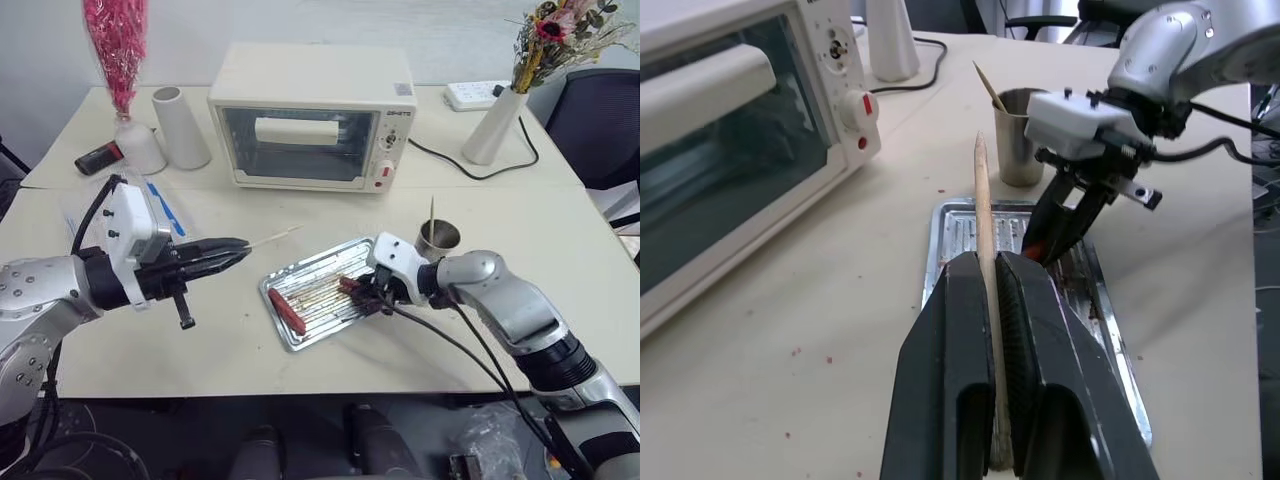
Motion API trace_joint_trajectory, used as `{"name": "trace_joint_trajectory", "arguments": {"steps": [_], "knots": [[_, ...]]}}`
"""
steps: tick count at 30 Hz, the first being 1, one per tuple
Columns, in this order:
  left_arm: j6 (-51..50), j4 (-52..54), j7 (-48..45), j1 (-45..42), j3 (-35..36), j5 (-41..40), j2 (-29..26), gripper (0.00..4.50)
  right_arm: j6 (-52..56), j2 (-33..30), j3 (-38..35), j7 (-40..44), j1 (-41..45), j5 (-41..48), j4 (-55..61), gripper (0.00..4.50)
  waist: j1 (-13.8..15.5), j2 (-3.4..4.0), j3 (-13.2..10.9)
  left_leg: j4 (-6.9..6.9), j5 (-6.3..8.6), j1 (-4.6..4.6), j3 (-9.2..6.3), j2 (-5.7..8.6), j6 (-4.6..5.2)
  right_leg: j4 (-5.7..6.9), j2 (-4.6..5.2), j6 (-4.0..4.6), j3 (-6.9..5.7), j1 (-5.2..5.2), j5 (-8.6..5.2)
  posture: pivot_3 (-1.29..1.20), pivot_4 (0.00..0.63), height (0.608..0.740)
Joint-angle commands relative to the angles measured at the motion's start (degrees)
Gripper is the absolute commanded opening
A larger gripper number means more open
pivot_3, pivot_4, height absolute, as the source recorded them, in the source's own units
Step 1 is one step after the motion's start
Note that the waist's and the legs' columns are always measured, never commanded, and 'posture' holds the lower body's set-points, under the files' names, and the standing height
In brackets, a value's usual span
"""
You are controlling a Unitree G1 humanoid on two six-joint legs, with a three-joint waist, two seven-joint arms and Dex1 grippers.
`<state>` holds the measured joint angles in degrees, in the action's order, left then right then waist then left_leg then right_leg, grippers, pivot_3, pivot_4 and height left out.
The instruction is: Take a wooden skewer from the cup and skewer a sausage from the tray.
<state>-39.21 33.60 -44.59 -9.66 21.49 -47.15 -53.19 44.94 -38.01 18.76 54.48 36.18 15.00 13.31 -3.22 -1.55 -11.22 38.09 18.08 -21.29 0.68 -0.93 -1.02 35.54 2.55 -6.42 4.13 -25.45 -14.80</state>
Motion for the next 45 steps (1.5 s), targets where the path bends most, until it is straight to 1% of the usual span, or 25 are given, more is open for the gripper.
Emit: {"name": "trace_joint_trajectory", "arguments": {"steps": [1,6,11,16,39,45], "knots": [[-0.3,1.2,-2.7,1.2,2.7,-1.5,-2.1,0.00,-3.1,-2.8,-5.9,7.6,3.8,5.9,3.7,0.56,0.0,-0.02,0.0,0.01,0.00,0.00,0.00,-0.01,0.00,0.00,0.00,0.00,-0.01,0.00,0.00,0.00,0.150,0.740],[-0.2,1.7,-7.8,3.6,3.5,-1.6,-5.3,0.00,-7.9,-5.1,-8.3,16.2,7.7,9.6,1.6,0.56,0.0,-0.02,0.0,-0.01,0.00,0.02,-0.04,-0.03,0.00,0.00,-0.02,0.05,-0.07,0.02,-0.03,0.00,0.150,0.740],[0.5,1.0,-9.9,1.6,2.5,-1.4,-7.1,0.00,-10.2,-5.0,-8.2,20.4,9.0,10.9,0.4,0.56,0.0,-0.03,0.0,-0.01,0.00,0.02,-0.03,-0.02,0.00,0.00,-0.01,0.08,-0.08,0.02,-0.05,0.00,0.150,0.740],[-0.1,1.7,-9.9,-1.1,1.0,-1.8,-7.1,0.00,-10.2,-4.2,-8.0,20.4,8.7,11.4,1.7,0.56,0.0,-0.02,0.0,-0.01,0.00,0.02,-0.03,-0.02,0.00,0.01,0.01,0.08,-0.08,0.01,-0.04,0.00,0.150,0.740],[0.4,0.3,-11.7,-6.2,-3.5,-0.2,-7.0,0.00,-7.6,-3.1,-7.5,17.8,8.1,14.6,6.8,0.56,0.0,-0.02,0.0,-0.01,0.00,0.02,-0.04,-0.02,0.00,0.04,0.00,0.09,-0.09,0.00,-0.05,0.00,0.150,0.740],[0.4,0.2,-12.7,-6.8,-4.8,0.0,-7.2,0.00,-9.4,-2.9,-6.9,18.8,8.6,14.3,7.6,0.56,0.0,-0.03,0.0,0.00,0.00,0.02,-0.04,-0.02,0.00,0.05,0.00,0.09,-0.09,0.00,-0.05,0.00,0.150,0.740]]}}
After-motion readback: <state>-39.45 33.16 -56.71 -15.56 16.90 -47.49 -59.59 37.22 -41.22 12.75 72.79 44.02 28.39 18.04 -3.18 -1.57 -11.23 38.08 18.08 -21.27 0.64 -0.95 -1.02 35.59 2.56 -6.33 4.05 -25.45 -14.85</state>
